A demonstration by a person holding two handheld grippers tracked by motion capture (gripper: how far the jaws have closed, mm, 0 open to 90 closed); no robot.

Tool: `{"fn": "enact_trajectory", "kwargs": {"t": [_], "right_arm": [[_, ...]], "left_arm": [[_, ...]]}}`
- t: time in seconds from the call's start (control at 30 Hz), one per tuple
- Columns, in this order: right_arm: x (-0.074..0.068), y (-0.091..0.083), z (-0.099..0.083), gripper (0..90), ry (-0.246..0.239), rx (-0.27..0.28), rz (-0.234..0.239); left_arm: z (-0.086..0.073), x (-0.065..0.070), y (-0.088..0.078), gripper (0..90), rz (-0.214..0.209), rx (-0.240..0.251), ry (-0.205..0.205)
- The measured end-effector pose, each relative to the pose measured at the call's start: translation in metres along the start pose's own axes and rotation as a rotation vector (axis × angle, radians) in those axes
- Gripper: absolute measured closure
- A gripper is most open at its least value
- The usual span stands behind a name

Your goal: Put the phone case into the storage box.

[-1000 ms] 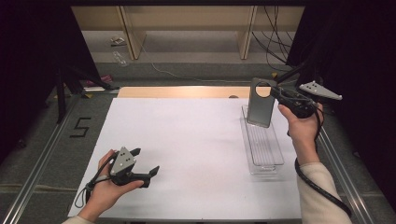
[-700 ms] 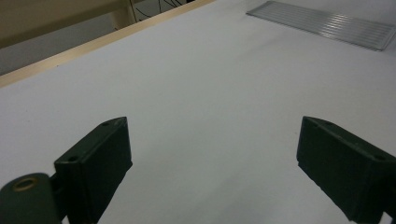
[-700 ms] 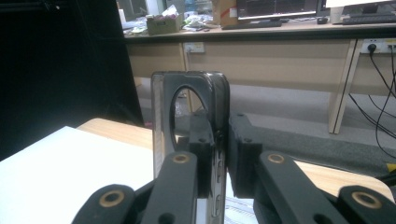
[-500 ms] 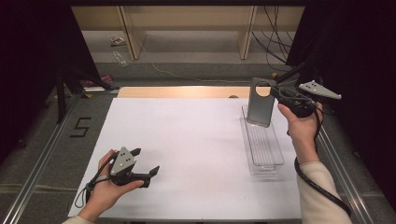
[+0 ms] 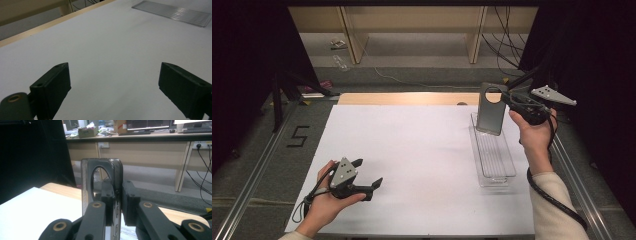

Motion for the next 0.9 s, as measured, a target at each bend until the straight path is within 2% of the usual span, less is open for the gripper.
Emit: {"fn": "enact_trajectory", "kwargs": {"t": [0.9], "right_arm": [[0.0034, 0.0051, 0.0002, 82.2, -0.004, 0.000, -0.011]], "left_arm": [[0.0003, 0.0000, -0.0002, 10.3, -0.001, 0.002, 0.001]]}}
Point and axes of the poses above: each handheld gripper's, and its own axes: y roughly forward along the jaws, z roughly out of its top, x roughly to its right, the point moved 9 cm from there along y, roughly forward along the jaws, and after that the axes turned 7 degrees about -x, right-handed, at the moved point
